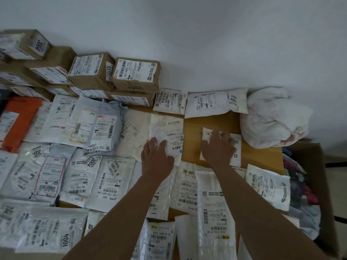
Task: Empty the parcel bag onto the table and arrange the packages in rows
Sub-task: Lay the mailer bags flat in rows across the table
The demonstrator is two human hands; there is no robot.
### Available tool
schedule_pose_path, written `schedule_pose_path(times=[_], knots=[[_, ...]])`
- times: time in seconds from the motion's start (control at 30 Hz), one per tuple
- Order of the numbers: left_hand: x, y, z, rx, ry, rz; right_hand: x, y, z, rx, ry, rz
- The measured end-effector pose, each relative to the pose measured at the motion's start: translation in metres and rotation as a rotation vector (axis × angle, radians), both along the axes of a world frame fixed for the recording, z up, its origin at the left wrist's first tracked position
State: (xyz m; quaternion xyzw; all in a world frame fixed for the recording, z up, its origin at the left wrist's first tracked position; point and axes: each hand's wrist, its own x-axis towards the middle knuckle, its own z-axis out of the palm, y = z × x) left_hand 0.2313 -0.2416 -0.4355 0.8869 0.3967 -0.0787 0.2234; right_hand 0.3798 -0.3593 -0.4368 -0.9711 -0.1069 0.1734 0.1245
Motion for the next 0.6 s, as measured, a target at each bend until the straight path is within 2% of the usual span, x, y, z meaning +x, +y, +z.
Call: schedule_pose_path(times=[0.07,0.27,0.37,0.6], knots=[[0.002,-0.005,0.001,0.014,-0.005,0.023,-0.008,-0.020,-0.007,-0.146,0.056,0.017],[0.002,-0.017,0.004,0.056,-0.041,0.033,0.009,-0.008,-0.020,-0.100,0.188,0.264],[0.004,-0.022,0.007,0.085,-0.094,0.023,0.010,-0.007,-0.021,-0.133,0.121,0.261],[0.007,-0.027,0.006,0.042,-0.028,-0.025,0.006,-0.006,-0.025,-0.123,0.117,0.284]])
